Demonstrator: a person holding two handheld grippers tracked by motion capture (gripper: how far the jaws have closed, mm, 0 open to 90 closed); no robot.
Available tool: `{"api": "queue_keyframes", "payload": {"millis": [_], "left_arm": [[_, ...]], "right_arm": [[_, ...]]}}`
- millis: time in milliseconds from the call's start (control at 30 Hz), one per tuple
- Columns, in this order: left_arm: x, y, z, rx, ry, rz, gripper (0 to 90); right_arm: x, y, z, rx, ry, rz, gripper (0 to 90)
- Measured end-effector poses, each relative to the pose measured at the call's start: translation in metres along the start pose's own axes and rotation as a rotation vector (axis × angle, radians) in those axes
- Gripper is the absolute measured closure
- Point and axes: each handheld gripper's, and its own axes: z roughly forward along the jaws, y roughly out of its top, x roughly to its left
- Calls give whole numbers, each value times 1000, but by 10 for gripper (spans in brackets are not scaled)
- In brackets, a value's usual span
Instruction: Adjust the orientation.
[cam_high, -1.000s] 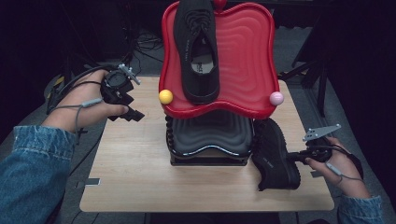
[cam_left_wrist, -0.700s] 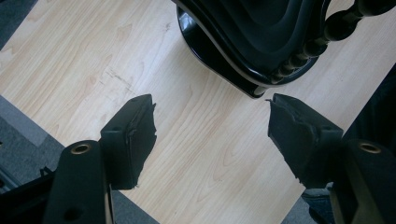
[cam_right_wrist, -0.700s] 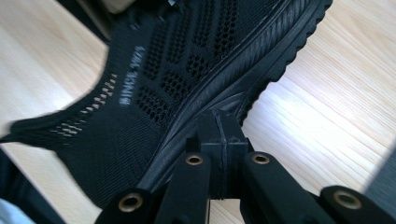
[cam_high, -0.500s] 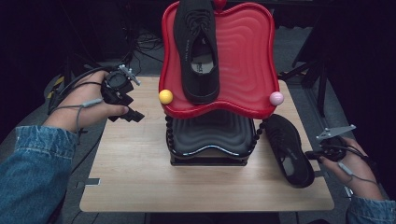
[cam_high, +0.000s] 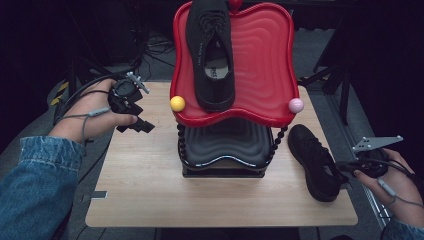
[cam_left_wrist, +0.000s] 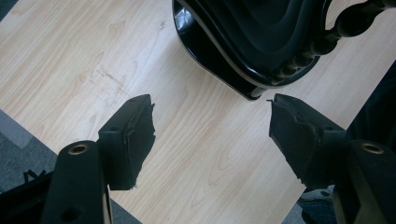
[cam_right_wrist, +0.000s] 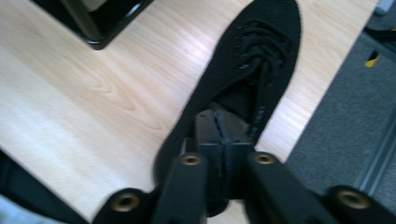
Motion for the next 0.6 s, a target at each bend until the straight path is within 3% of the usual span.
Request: {"api": "queue_keyframes", "payload": {"millis": [167,300,400,600], "left_arm": [[0,-3,3,11,-6,1,329],[1,-5,5,9,-10,-9,325],[2,-6,7,17,-12,-6,325],[2,-7,10,17,-18,-8,326]], "right_arm": [[12,5,-1,27,54,-16,759],[15,3,9,124,83,-22,689],[13,1,19,173,86,-45,666],[13,1,34,224,125,-46,666]]}}
